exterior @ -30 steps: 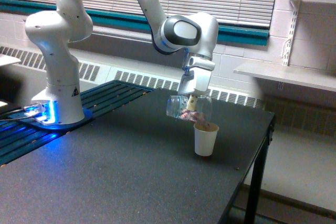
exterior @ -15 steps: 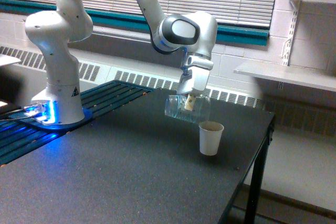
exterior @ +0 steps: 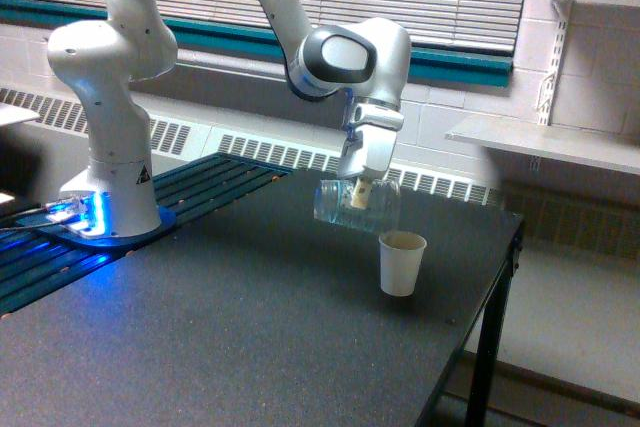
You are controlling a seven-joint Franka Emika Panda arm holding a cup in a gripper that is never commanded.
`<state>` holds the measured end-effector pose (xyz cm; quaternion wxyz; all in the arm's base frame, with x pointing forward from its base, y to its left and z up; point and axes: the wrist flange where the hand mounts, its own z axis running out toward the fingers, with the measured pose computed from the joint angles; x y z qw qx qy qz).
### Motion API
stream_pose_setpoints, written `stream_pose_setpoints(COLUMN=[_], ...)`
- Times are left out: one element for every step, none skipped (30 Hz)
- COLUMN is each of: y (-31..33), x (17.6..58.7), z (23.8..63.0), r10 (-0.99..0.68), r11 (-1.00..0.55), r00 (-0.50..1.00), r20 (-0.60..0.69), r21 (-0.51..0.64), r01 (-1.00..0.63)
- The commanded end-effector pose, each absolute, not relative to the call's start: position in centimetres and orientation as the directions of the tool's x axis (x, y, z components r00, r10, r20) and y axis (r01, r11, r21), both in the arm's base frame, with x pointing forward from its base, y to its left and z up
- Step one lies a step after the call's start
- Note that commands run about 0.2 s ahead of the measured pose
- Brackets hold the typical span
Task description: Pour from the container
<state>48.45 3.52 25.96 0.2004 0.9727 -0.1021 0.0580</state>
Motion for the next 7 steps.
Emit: stream_pose_setpoints(y=[2.48, 2.34, 2.18, 2.0, 1.96, 1.95, 1.94], x=[48.44, 48.37, 48.3, 48.18, 48.09, 48.02, 47.97], z=[27.18, 27.25, 27.29, 27.28, 27.29, 27.31, 27.34], r10=[-0.182, -0.184, -0.187, -0.189, -0.19, -0.19, -0.19], r11=[-0.91, -0.911, -0.913, -0.915, -0.916, -0.916, -0.916], r00=[0.967, 0.967, 0.966, 0.966, 0.965, 0.965, 0.965], r20=[0.177, 0.177, 0.179, 0.179, 0.179, 0.179, 0.179], r21=[0.343, 0.338, 0.332, 0.324, 0.323, 0.323, 0.323], r01=[-0.234, -0.235, -0.238, -0.239, -0.24, -0.24, -0.24])
